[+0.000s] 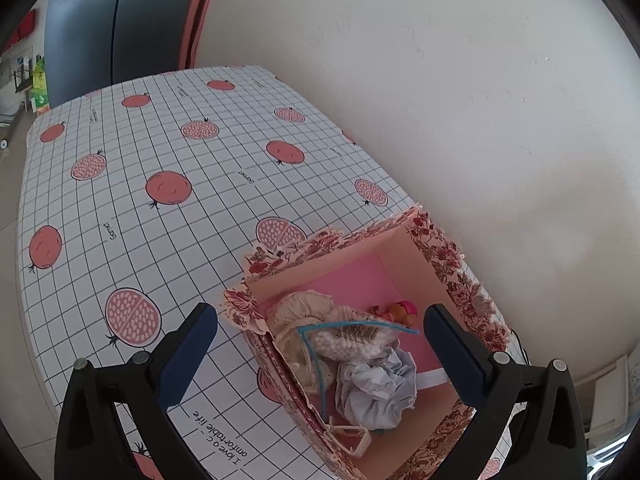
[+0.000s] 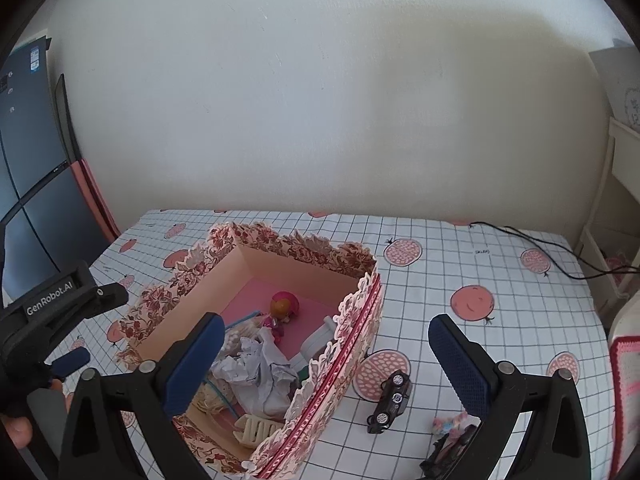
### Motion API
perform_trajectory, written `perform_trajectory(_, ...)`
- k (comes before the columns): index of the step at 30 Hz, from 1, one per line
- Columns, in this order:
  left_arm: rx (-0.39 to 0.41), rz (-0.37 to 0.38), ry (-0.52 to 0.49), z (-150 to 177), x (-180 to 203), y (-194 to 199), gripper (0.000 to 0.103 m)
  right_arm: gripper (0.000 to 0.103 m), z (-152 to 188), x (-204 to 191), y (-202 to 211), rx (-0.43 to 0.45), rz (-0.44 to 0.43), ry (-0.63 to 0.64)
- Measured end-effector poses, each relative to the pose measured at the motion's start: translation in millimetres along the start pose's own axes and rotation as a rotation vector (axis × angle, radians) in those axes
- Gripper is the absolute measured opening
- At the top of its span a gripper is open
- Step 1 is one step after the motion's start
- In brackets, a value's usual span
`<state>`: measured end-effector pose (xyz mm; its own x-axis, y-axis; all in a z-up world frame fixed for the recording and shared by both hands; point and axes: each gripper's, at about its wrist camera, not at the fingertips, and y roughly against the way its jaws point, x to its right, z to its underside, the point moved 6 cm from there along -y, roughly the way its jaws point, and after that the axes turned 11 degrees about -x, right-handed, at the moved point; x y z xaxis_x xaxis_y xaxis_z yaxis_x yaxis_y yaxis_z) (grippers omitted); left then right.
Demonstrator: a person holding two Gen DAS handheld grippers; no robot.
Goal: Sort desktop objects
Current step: 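Move both tools back from the box toward the black robot-hand toy and rainbow ring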
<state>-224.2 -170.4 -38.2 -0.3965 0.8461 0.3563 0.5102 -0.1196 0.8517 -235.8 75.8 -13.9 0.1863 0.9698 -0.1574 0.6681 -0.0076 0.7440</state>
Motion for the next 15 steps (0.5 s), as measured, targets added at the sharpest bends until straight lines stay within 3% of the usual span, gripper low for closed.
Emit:
perform_trajectory(9,0.060,-0.010,-0.074,4,17,13,0.103,0.103,1,12,5,-0.018,0.055,0.029)
perform_trajectory(15,0.089,-0.091,-0.122,13,25,20,0.103,0.103,1,30,12,-0.027,0.115,0.034)
